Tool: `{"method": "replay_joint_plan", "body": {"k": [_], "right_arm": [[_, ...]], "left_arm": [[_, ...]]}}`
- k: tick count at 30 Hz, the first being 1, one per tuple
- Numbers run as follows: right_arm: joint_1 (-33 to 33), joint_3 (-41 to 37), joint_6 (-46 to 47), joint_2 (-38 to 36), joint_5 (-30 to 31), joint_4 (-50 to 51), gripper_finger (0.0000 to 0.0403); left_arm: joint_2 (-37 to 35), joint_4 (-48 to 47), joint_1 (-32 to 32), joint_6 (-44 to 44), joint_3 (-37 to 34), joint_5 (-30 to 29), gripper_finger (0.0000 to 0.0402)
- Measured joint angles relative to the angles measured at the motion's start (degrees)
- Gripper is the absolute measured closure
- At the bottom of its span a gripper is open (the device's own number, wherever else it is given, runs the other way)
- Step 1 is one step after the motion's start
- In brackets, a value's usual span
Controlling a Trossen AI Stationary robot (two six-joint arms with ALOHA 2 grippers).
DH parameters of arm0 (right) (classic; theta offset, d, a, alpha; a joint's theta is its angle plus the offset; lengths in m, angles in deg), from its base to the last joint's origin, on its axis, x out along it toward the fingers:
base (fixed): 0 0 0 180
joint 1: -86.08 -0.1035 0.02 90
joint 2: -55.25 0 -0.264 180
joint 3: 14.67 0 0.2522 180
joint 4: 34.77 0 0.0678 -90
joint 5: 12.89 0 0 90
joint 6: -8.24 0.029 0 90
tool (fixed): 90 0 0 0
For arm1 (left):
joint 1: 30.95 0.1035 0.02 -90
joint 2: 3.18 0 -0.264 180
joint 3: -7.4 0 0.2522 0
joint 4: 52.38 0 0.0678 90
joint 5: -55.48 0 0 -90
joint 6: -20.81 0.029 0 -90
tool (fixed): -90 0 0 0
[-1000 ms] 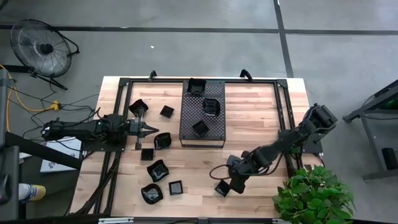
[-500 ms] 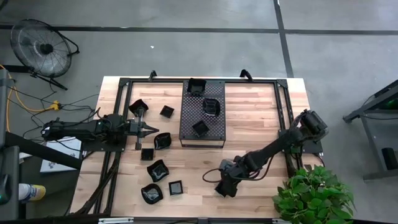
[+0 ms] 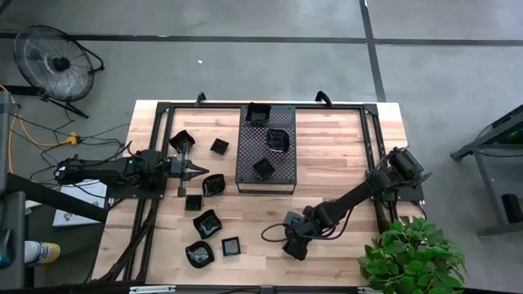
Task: Pick & Place Mini shaped plates
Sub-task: Stack the black square shape plate on top of the other black square shape plate on the shelf
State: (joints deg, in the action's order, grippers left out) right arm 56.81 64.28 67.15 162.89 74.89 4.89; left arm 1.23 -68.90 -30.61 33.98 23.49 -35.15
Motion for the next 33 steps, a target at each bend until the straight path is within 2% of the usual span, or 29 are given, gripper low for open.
{"method": "replay_joint_plan", "body": {"k": [17,33], "right_arm": [[0.0,0.0,-0.7,1.0,-1.7,-0.4,0.0312],[0.0,0.0,-2.5,1.1,-2.7,-1.9,0.0398]], "left_arm": [[0.0,0.0,0.0,0.0,0.0,0.0,0.0400],[0.0,0.0,0.0,0.0,0.0,0.0,0.0400]]}}
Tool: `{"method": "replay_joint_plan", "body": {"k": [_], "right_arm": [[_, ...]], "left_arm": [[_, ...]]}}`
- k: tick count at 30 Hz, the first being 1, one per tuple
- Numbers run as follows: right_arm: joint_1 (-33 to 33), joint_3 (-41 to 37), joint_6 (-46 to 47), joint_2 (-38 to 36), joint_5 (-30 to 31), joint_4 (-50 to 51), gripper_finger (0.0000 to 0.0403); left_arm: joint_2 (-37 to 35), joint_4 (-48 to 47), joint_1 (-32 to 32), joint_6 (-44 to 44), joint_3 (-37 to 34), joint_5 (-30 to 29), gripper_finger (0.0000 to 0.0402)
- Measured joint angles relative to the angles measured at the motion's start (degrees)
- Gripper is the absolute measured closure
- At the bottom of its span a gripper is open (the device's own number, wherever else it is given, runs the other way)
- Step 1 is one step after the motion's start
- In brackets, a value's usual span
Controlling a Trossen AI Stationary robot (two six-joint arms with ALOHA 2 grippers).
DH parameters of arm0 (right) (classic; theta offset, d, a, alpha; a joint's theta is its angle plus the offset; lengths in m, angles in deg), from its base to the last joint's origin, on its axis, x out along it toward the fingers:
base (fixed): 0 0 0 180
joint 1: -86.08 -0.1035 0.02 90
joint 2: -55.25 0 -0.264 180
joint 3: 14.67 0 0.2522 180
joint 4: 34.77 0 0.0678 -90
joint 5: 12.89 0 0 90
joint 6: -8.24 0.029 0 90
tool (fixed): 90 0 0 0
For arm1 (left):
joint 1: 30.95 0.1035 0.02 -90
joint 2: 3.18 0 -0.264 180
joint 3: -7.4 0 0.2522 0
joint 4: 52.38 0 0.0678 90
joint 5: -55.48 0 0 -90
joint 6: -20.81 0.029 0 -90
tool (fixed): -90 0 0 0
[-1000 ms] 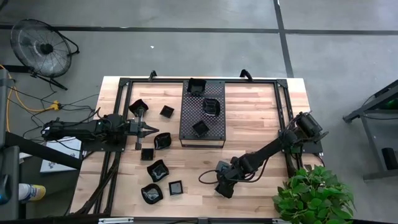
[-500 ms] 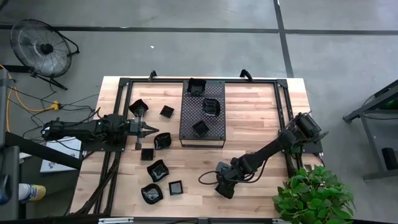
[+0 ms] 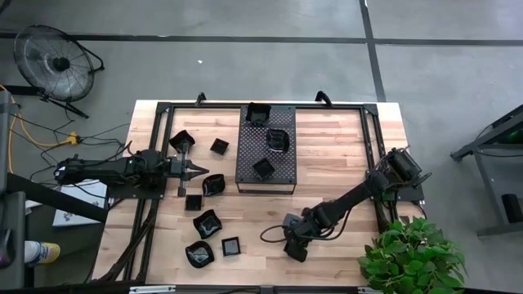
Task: Pick & Place Mini shaped plates
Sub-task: Stack the black square shape plate on top of the other black square shape plate on the shelf
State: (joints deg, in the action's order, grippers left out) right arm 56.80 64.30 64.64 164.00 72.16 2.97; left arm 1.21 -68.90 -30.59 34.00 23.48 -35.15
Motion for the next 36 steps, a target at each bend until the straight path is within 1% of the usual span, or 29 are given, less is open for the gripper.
{"method": "replay_joint_plan", "body": {"k": [4,6,14,27,31,36], "right_arm": [[0.2,0.2,-1.4,-0.3,-2.1,-2.8,0.0395],[0.4,1.3,-2.7,-0.3,-2.9,-2.6,0.0393],[2.6,10.1,-10.0,-0.4,-5.7,-1.2,0.0392],[11.4,30.2,-21.5,-0.5,-4.4,14.1,0.0392],[14.4,34.7,-23.1,-0.5,-3.4,18.6,0.0392],[17.7,39.1,-23.9,-0.5,-0.6,23.4,0.0392]], "left_arm": [[0.0,0.0,0.0,0.0,0.0,0.0,0.0400],[0.0,0.0,0.0,0.0,0.0,0.0,0.0400],[0.0,0.0,0.0,0.0,0.0,0.0,0.0400],[0.0,0.0,0.0,0.0,0.0,0.0,0.0400],[0.0,0.0,0.0,0.0,0.0,0.0,0.0400],[0.0,0.0,0.0,0.0,0.0,0.0,0.0400]]}}
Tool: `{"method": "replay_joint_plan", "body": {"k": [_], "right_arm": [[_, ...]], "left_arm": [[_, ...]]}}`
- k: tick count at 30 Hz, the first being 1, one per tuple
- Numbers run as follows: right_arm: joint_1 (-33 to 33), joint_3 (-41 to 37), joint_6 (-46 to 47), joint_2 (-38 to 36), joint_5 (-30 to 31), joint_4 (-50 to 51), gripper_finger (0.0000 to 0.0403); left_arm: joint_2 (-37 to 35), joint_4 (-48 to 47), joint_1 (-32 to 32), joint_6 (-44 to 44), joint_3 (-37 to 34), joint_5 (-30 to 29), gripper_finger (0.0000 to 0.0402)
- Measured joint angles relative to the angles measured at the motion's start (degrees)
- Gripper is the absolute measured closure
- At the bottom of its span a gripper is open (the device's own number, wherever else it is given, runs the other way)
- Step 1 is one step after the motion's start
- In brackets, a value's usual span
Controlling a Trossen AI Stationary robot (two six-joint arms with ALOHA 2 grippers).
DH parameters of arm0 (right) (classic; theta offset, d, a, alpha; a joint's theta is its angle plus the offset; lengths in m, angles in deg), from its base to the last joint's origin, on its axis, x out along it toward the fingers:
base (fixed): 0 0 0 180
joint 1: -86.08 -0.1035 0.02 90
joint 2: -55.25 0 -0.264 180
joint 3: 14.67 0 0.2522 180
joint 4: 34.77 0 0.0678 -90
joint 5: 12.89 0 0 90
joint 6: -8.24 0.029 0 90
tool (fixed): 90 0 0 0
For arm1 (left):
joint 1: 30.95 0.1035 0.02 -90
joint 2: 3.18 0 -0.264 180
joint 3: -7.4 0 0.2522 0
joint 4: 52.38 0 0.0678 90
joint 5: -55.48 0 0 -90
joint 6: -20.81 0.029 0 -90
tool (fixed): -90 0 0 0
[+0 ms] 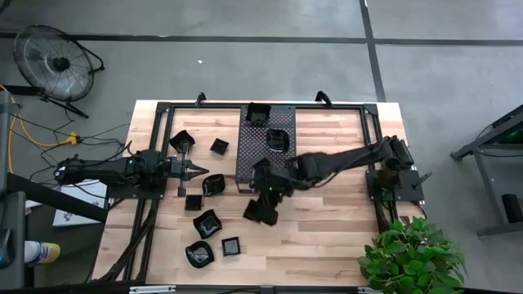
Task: Pick & Place Mini shaped plates
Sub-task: Stack the black square shape plate on top of the other black square shape plate on the shelf
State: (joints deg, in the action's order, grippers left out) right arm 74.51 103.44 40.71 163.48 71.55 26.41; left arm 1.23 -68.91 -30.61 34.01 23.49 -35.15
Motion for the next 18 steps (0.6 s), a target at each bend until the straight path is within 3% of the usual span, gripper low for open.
{"method": "replay_joint_plan", "body": {"k": [5,18], "right_arm": [[4.6,1.4,1.4,-0.3,0.9,5.7,0.0392],[14.7,0.8,5.1,-1.6,1.0,8.1,0.0392]], "left_arm": [[0.0,0.0,0.0,0.0,0.0,0.0,0.0400],[0.0,0.0,0.0,0.0,0.0,0.0,0.0400]]}}
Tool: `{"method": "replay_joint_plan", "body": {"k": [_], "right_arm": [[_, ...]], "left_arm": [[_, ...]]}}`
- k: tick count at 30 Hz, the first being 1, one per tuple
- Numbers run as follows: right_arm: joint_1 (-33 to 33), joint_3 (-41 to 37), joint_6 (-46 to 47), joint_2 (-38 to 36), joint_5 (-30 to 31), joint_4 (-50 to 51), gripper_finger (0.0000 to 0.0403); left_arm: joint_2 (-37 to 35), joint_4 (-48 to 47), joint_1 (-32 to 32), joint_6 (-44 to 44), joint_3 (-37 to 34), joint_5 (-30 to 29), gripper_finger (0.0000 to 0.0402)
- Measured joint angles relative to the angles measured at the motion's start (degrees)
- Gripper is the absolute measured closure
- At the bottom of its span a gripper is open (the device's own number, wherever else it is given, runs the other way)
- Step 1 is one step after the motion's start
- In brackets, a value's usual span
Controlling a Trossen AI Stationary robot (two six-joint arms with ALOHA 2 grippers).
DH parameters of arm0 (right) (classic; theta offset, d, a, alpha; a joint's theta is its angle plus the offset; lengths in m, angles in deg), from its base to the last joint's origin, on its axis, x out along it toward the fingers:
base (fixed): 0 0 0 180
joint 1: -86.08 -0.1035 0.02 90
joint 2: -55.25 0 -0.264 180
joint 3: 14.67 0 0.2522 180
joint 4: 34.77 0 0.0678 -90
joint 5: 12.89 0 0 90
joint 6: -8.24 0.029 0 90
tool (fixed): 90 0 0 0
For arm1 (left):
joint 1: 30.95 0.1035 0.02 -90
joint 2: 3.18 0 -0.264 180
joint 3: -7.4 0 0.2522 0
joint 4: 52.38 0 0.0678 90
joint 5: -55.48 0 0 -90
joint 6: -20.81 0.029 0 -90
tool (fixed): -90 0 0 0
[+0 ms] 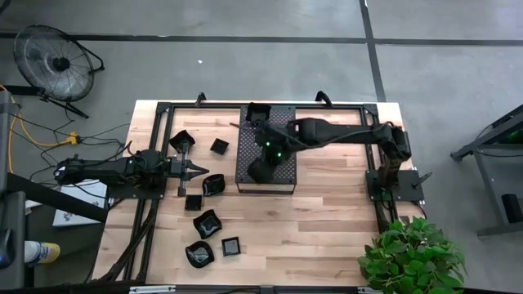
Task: Pick & Place Mini shaped plates
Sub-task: Stack the black square shape plate on top of the other black square shape plate on the shelf
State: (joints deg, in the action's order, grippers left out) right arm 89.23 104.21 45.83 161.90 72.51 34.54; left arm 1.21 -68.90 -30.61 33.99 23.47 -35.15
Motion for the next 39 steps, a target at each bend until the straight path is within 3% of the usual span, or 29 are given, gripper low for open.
{"method": "replay_joint_plan", "body": {"k": [8,25,39], "right_arm": [[2.2,-0.1,3.4,0.0,1.7,5.8,0.0392],[3.3,-3.0,8.3,-0.1,-2.4,2.2,0.0392],[3.2,-3.0,8.9,0.0,-1.7,2.7,0.0392]], "left_arm": [[0.0,0.0,0.0,0.0,0.0,0.0,0.0400],[0.0,0.0,0.0,0.0,0.0,0.0,0.0400],[0.0,0.0,0.0,0.0,0.0,0.0,0.0400]]}}
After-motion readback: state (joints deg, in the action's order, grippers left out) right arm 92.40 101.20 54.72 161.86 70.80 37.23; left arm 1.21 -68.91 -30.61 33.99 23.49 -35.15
